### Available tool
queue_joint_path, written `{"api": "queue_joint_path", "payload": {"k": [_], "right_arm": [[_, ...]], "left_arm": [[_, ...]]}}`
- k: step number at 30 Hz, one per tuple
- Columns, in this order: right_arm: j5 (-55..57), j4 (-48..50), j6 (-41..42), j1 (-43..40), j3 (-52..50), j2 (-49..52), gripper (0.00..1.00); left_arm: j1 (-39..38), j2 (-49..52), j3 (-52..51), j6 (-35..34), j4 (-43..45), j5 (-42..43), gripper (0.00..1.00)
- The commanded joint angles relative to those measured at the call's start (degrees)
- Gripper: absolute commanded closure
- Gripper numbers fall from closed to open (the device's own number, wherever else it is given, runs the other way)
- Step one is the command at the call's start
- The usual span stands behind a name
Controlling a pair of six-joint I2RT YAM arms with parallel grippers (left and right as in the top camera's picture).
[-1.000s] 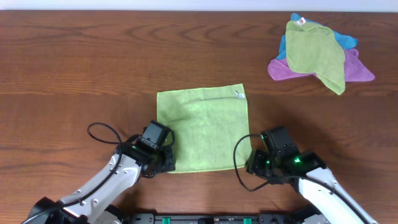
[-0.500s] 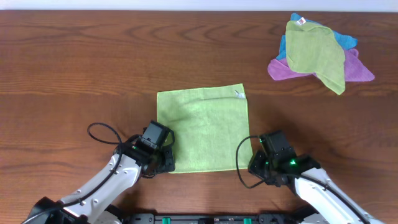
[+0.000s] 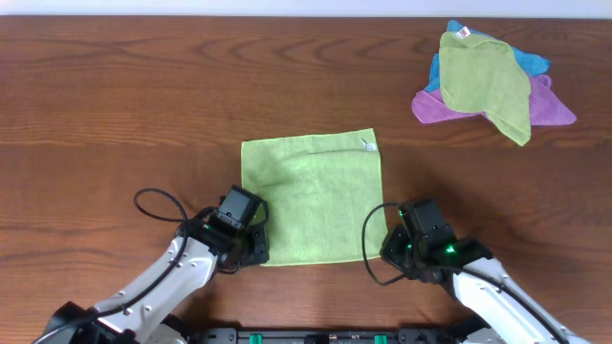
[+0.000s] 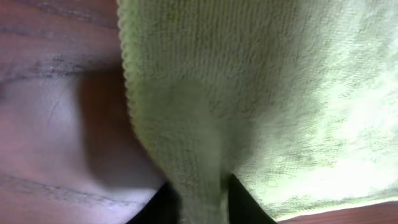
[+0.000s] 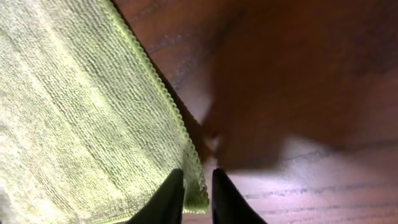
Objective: Fold the cloth
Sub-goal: 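Move both grippers to the cloth's near corners and grasp them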
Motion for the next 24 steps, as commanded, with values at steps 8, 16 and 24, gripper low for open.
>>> {"api": "queue_joint_path", "payload": {"k": [8, 16, 24], "right_arm": [[0.74, 0.2, 0.57, 0.55, -0.28, 1.77, 0.98], [-1.07, 3.58, -2.34, 0.55, -0.15, 1.97, 0.99], [-1.7, 3.41, -2.69, 0.55, 0.68, 1.95, 0.99]], "left_arm": [[-0.37, 1.75, -2.38, -0.2, -0.24, -1.29, 0.94], [-0.35, 1.75, -2.19, -0.61, -0.2, -0.31, 0.94], [-0.35, 1.75, -0.42, -1.31, -0.79, 1.97, 0.94]]}}
